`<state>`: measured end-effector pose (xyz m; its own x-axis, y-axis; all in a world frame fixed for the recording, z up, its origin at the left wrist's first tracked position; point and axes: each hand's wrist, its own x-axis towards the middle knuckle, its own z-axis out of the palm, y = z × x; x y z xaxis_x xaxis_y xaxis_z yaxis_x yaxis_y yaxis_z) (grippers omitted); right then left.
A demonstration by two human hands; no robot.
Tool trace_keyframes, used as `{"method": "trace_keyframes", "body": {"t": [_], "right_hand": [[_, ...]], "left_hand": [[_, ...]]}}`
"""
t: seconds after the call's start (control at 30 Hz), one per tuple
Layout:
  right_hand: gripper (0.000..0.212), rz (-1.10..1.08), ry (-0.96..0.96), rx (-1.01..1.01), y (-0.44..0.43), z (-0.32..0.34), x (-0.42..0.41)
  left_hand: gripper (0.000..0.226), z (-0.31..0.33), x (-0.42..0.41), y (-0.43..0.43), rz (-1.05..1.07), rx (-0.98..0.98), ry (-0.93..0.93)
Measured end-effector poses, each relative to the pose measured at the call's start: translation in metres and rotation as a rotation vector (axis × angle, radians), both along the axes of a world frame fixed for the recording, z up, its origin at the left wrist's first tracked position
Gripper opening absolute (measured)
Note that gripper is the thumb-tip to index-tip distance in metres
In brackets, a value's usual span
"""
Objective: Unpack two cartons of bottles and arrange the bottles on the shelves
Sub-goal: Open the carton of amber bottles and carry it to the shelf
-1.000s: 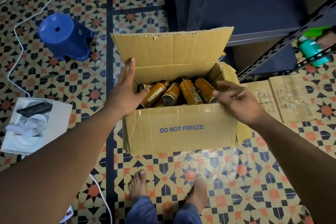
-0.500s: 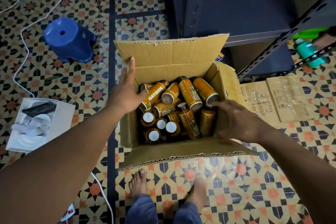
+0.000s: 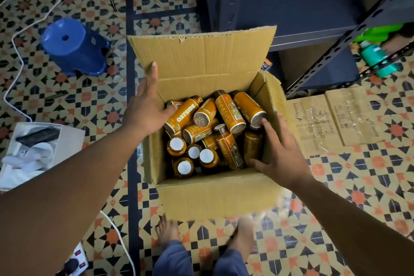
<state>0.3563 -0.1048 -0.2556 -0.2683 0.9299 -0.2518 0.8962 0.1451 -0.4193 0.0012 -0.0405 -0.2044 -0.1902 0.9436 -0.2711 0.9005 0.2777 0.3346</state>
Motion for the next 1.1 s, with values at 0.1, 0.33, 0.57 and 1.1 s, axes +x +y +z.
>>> {"method": "trace_keyframes", "body": {"t": [0.1,0.33,0.57,1.1], "right_hand": [[0.121,-0.148,0.084,-0.047,0.015,0.000,-0.007],[0.072,-0.423,0.095,-0.169,0.071,-0.008,-0.018],[0.080,-0.332,-0.039,-0.297,0.087,0.007,-0.014],[0.073,-0.314,0.030,-0.353,0.034,0.029,0.005]], "left_hand": [[0.119,-0.002,-0.001,0.002,-0.005,0.013,0.004],[0.118,-0.006,-0.006,-0.003,0.001,0.042,-0.011],[0.130,-0.005,-0.015,-0.004,-0.003,-0.086,0.012],[0.128,0.014,-0.013,-0.041,-0.115,-0.319,-0.069]]}}
